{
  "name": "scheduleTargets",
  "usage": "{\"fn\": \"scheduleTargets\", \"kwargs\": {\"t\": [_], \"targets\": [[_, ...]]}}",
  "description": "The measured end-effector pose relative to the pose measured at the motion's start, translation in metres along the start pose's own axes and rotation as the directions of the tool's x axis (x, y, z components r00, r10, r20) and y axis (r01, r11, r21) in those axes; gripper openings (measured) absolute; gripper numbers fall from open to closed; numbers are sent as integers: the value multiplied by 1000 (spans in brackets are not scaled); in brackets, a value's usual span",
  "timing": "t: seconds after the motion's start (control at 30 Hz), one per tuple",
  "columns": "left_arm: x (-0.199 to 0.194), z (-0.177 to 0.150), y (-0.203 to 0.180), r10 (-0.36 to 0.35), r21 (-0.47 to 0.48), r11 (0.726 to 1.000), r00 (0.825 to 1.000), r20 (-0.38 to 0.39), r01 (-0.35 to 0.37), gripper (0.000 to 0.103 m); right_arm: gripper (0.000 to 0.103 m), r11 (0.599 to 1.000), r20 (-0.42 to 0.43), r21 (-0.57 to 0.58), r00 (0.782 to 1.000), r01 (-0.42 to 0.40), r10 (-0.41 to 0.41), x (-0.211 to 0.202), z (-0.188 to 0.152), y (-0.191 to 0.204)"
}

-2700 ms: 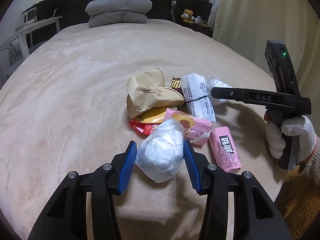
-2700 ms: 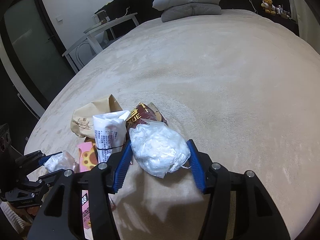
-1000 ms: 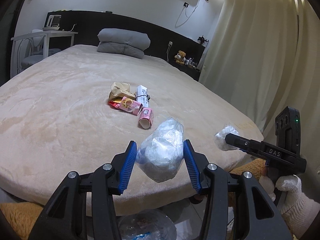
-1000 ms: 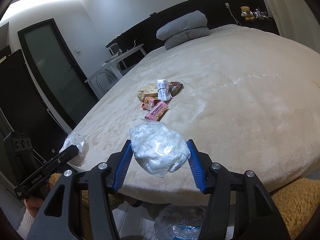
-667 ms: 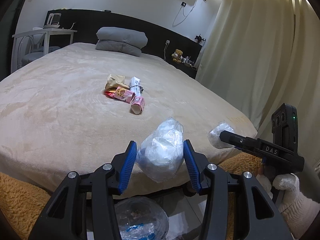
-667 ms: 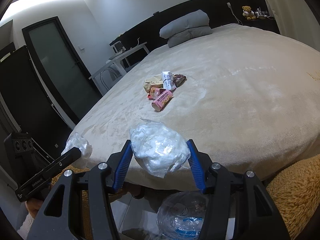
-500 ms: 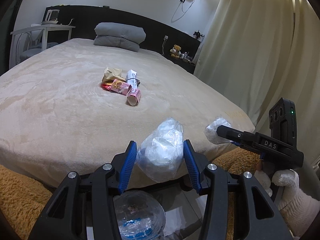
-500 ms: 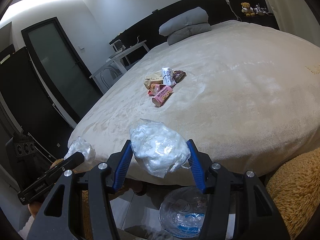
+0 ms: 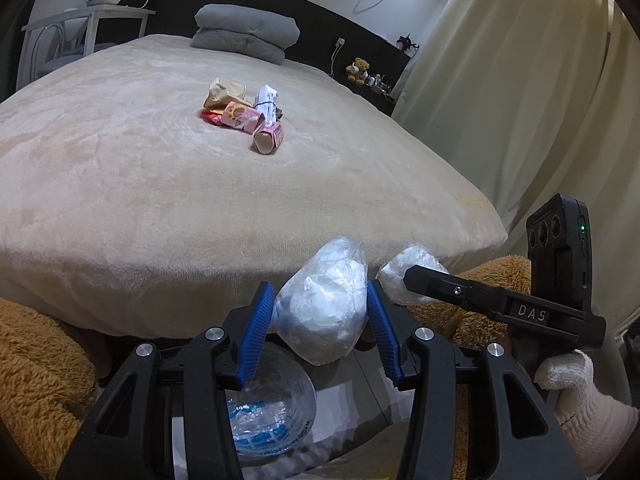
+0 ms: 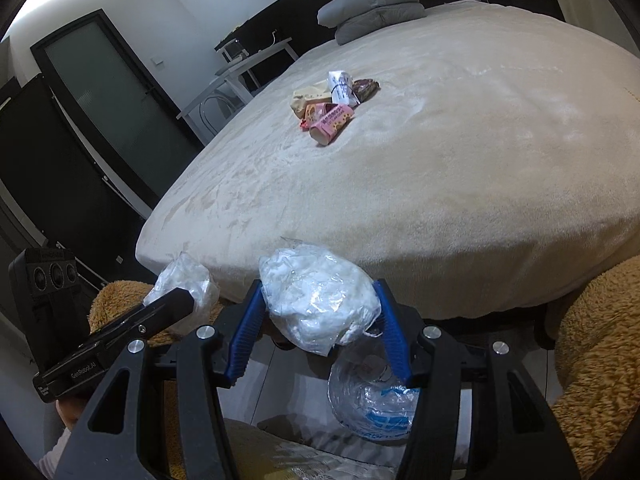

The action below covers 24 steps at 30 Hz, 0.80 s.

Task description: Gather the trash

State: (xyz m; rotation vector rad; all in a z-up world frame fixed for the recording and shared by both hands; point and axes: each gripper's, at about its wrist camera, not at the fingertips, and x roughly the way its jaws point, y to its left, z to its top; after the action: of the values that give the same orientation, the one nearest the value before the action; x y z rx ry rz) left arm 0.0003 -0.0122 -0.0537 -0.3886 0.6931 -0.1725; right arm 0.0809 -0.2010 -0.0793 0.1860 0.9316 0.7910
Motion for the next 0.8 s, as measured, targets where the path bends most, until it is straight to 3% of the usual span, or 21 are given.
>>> {"fn": "scheduleTargets", "kwargs": {"t": [0.23, 0.4, 0.8], "targets": [[23, -14, 10, -11, -49, 999, 994, -108, 6, 47, 55, 999, -120, 26, 992, 43, -39, 30, -9, -15], [44, -20, 23, 13, -114, 993, 982, -189, -35, 47, 55, 993, -207, 109, 978, 54, -30, 53, -13, -32], [93, -40, 44, 71, -187, 970, 916, -395, -156, 47, 55, 960, -347, 249, 937, 131, -38, 92, -24, -60]]}}
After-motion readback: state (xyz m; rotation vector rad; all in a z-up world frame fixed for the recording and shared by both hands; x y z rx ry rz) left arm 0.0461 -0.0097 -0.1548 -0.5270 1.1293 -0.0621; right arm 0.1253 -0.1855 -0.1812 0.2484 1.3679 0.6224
